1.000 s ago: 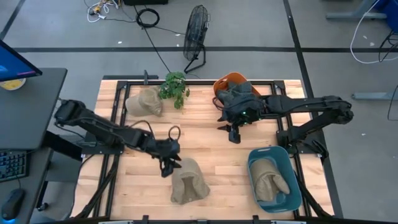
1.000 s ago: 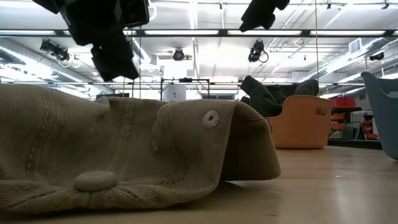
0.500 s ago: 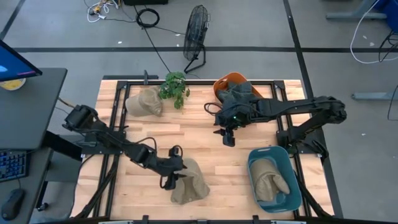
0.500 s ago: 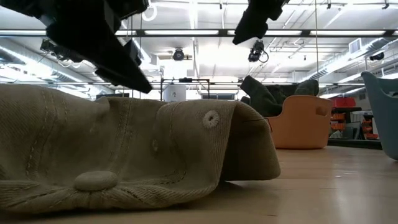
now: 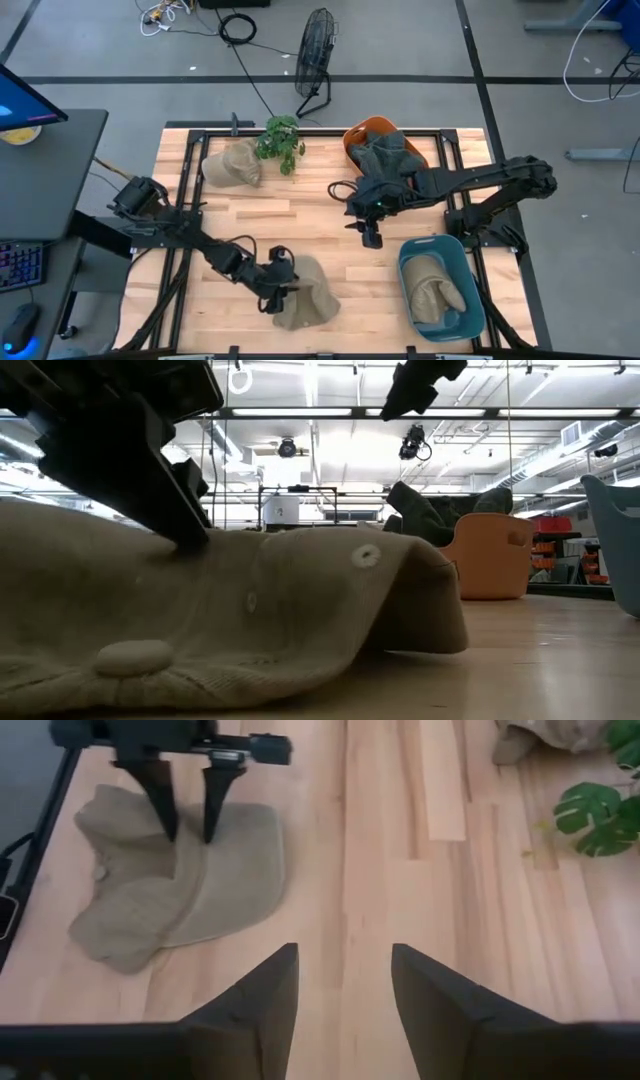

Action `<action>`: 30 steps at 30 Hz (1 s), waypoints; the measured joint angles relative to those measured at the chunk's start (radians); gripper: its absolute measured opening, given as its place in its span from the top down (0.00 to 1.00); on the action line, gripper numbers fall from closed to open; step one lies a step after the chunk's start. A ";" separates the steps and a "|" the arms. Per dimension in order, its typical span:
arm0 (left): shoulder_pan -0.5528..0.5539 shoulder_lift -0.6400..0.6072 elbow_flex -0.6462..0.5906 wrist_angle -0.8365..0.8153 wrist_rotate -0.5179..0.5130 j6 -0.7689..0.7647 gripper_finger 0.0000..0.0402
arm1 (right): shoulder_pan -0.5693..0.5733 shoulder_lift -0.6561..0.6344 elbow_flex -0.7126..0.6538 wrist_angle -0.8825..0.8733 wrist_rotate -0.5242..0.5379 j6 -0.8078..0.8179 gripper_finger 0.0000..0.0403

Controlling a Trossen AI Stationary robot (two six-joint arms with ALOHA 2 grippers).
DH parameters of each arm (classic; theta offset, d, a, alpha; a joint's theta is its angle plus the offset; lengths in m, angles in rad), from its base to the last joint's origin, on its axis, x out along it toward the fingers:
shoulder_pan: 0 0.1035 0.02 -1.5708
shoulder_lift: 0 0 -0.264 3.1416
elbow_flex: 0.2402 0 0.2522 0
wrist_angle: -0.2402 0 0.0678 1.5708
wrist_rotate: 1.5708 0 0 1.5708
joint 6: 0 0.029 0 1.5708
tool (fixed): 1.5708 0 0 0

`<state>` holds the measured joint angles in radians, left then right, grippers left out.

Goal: Pick & Place hat
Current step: Put the bottom brown cap into the blue bin

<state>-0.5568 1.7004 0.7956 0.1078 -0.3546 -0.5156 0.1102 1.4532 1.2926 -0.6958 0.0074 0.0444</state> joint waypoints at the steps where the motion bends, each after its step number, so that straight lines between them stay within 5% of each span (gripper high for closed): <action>1: 0.005 0.000 0.000 -0.002 -0.006 0.000 0.67 | 0.004 0.000 0.000 0.001 0.000 0.000 0.59; 7: 0.030 0.000 -0.001 -0.003 -0.008 -0.002 0.96 | 0.019 0.000 0.000 0.006 0.000 0.000 0.59; 12: 0.039 -0.008 0.024 -0.016 -0.008 0.068 0.98 | 0.019 0.000 0.000 0.013 0.000 -0.001 0.59; 17: 0.038 -0.012 0.139 -0.035 0.013 0.451 0.99 | 0.018 0.002 0.000 0.091 -0.017 -0.001 0.59; 30: 0.081 -0.014 0.483 -0.519 0.017 1.029 0.99 | 0.007 0.076 0.001 0.140 -0.335 0.289 0.59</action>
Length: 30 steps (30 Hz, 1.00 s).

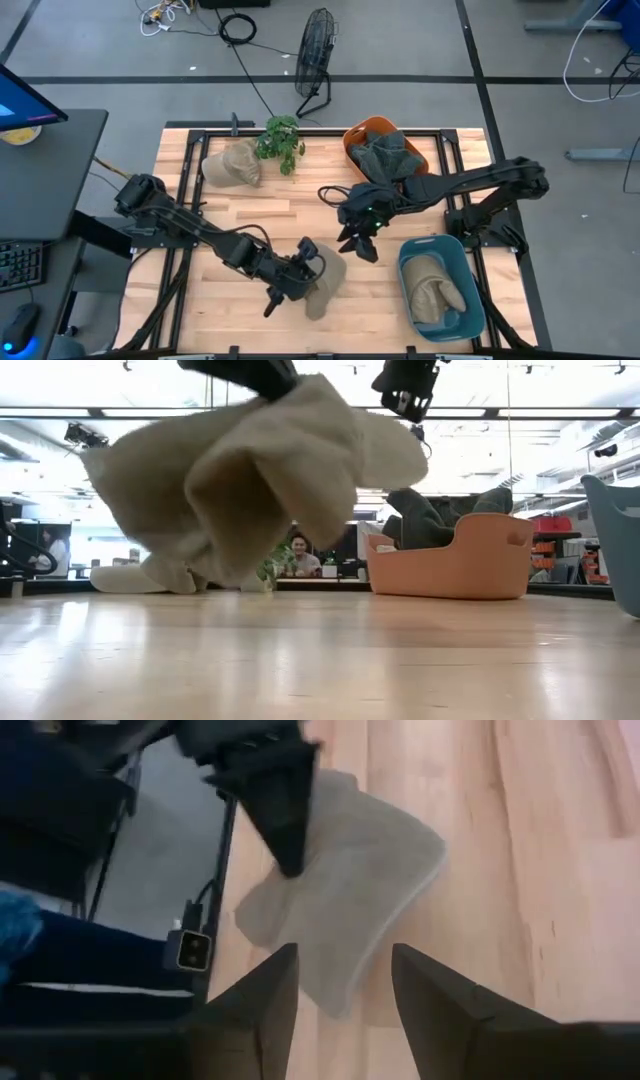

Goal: Pick & Place hat
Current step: Put the bottom brown cap into the blue bin

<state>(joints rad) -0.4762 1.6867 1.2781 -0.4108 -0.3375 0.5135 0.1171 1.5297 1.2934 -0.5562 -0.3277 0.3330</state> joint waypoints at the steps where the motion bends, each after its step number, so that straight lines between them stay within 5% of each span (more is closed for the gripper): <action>1: 0.003 0.000 0.011 -0.004 0.001 0.027 0.99 | -0.003 0.009 0.000 0.003 0.001 0.015 0.59; 15: 0.041 0.000 0.024 -0.064 -0.001 0.205 0.99 | -0.055 0.158 0.000 0.020 -0.040 0.111 0.60; 25: 0.047 0.000 0.024 -0.140 -0.032 0.204 0.98 | -0.055 0.151 0.000 0.129 -0.113 0.114 0.85; 30: 0.055 0.000 0.024 -0.148 -0.044 0.052 0.95 | -0.055 0.150 0.000 0.135 -0.112 0.104 0.97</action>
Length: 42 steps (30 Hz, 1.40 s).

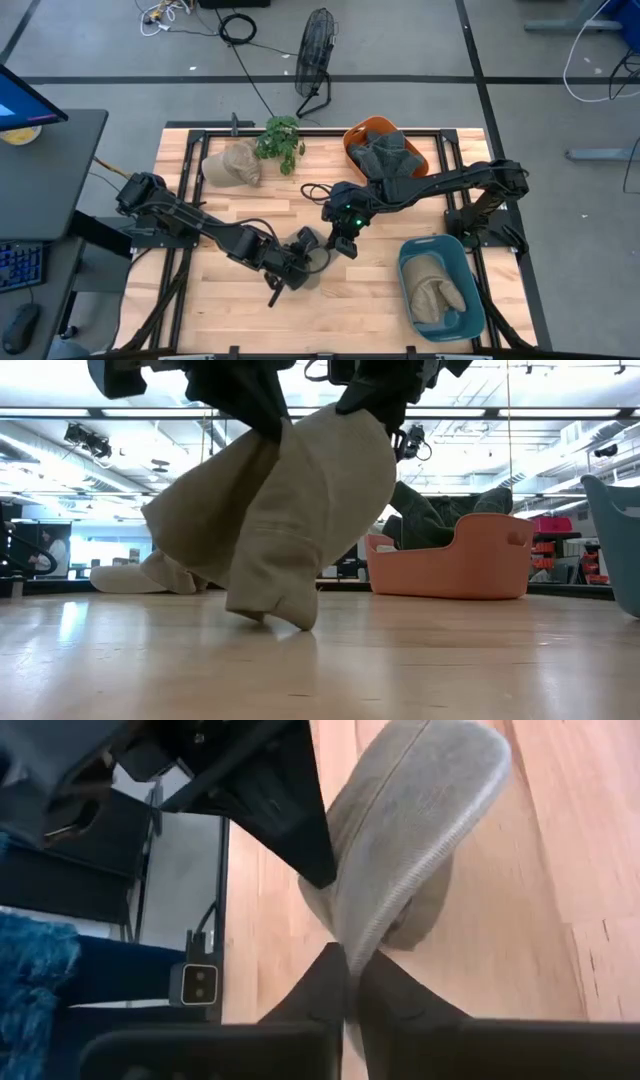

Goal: Pick & Place hat
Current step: Put the bottom brown cap into the blue bin

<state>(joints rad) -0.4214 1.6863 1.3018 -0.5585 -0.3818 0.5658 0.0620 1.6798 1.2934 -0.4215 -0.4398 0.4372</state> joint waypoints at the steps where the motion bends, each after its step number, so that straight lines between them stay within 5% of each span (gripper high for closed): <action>1: 0.002 0.000 0.000 0.001 0.000 -0.032 0.94 | 0.000 0.000 0.000 -0.001 0.003 -0.002 0.97; 14: 0.004 -0.001 0.001 0.012 -0.014 -0.260 0.72 | -0.025 -0.005 0.000 -0.060 0.039 0.013 0.97; 18: -0.007 -0.001 0.019 -0.007 -0.104 -0.416 0.64 | -0.059 -0.050 0.000 -0.163 0.042 0.052 0.97; 25: -0.006 -0.002 0.111 -0.172 -0.210 -0.731 0.60 | -0.073 -0.258 0.000 -0.371 0.076 0.117 0.97; 34: 0.042 -0.002 0.127 -0.232 -0.211 -0.812 0.63 | 0.039 -0.601 0.001 -0.541 0.299 0.380 0.98; 42: 0.092 -0.002 0.127 -0.233 -0.210 -0.809 0.64 | 0.175 -0.762 0.001 -0.843 0.084 0.412 0.98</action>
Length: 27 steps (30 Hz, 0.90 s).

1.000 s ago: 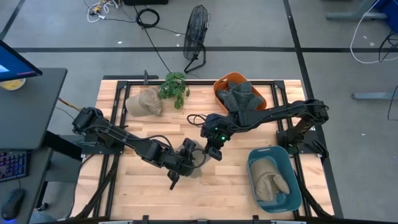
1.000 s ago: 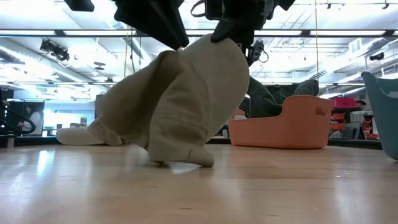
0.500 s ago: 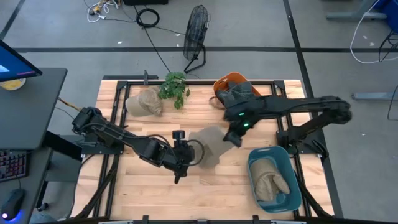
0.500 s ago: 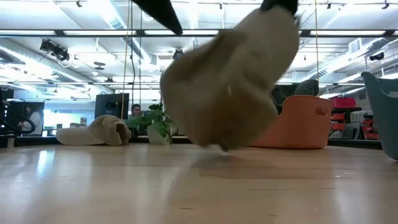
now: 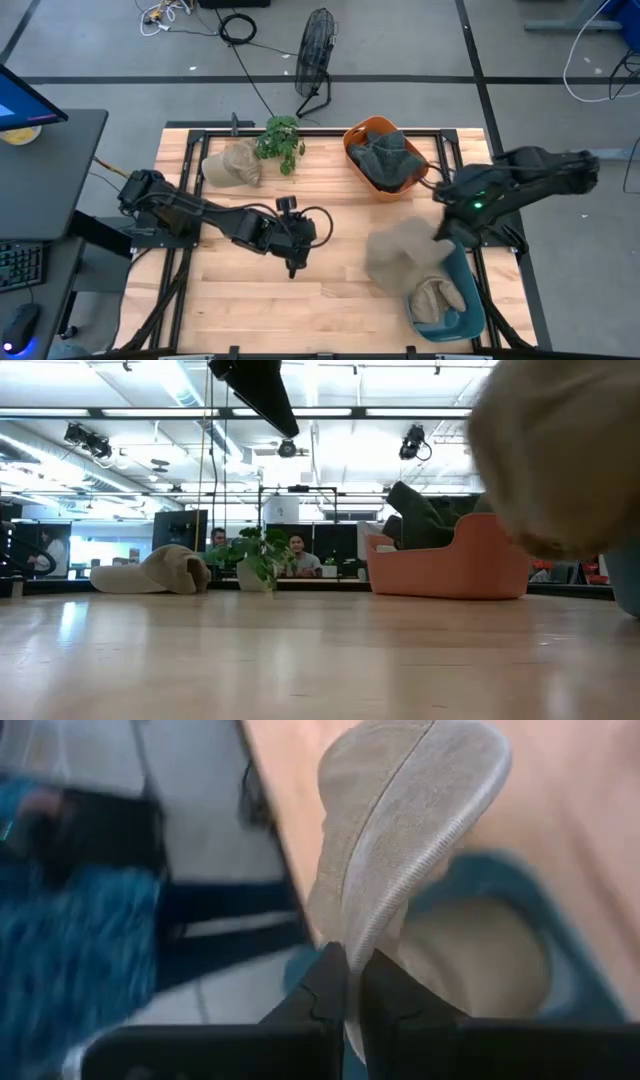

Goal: Pick & Place hat
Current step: Put the bottom brown cap into the blue bin

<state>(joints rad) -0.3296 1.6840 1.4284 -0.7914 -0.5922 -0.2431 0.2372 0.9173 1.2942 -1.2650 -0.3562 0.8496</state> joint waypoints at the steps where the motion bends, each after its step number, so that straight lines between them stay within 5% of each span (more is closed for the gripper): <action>1: 0.005 0.000 0.000 0.000 0.001 0.000 0.64 | 0.007 -0.015 0.000 -0.012 -0.036 -0.014 0.98; 8: 0.026 0.000 0.000 0.000 0.013 -0.002 0.64 | 0.040 -0.083 0.000 -0.121 -0.223 -0.214 0.98; 12: 0.026 0.001 0.000 0.001 0.016 -0.016 0.64 | 0.043 -0.071 -0.001 -0.315 -0.207 -0.292 0.98; 27: 0.041 0.001 -0.001 0.008 0.017 -0.052 0.64 | 0.046 0.074 -0.052 -0.250 -0.206 -0.722 0.98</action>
<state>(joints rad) -0.2890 1.6852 1.4273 -0.7834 -0.5751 -0.2955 0.2836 0.9911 1.2425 -1.5147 -0.5627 0.1276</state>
